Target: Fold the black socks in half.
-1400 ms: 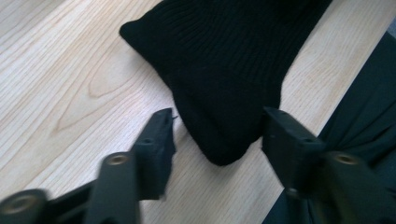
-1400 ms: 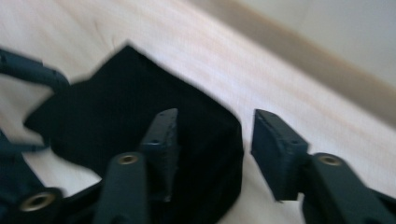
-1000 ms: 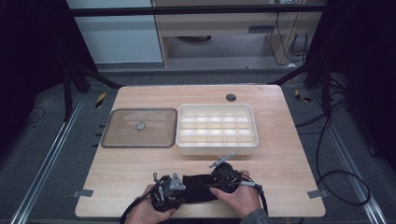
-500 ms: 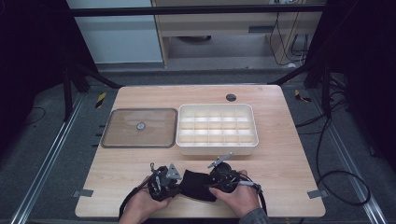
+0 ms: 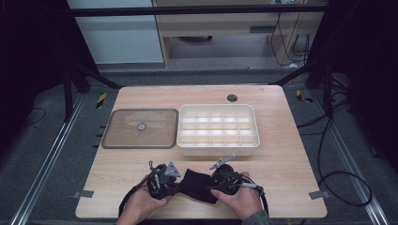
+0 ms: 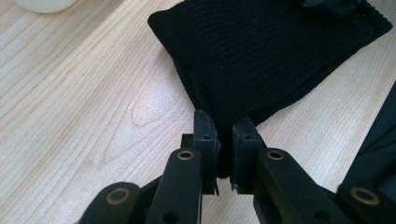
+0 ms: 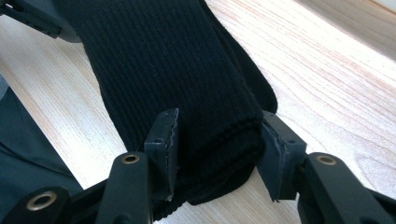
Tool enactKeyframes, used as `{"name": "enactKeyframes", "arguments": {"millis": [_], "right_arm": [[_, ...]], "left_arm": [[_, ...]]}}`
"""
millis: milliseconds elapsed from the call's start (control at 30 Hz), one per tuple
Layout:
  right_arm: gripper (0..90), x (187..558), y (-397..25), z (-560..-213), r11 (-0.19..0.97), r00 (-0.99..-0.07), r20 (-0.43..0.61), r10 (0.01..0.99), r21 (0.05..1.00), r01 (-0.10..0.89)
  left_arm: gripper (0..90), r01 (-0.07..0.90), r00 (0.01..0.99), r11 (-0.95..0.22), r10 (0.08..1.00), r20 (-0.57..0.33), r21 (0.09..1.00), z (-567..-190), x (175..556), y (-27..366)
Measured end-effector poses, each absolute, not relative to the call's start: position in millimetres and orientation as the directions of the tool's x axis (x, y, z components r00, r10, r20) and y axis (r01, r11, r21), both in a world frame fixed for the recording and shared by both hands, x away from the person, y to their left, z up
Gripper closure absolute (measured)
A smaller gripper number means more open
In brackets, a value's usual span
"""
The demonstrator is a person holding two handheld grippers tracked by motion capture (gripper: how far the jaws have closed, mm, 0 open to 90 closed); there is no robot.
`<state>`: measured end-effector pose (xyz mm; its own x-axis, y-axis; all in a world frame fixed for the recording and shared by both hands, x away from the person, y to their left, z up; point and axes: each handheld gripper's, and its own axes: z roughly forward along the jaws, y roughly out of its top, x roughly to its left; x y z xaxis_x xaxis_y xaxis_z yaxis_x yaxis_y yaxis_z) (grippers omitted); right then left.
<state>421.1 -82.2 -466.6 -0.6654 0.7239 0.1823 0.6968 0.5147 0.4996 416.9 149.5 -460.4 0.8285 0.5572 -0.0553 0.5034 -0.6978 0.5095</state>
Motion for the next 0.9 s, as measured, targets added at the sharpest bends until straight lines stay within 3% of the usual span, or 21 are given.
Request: {"name": "enactKeyframes", "arguments": {"millis": [900], "right_arm": [[59.0,422.4,-77.3,-469.9,0.511,-0.664,0.190,0.723,0.500,0.700]], "left_arm": [[83.1,0.448,0.855,-0.693,0.517,-0.044,0.564,-430.9,407.5,140.0]]}}
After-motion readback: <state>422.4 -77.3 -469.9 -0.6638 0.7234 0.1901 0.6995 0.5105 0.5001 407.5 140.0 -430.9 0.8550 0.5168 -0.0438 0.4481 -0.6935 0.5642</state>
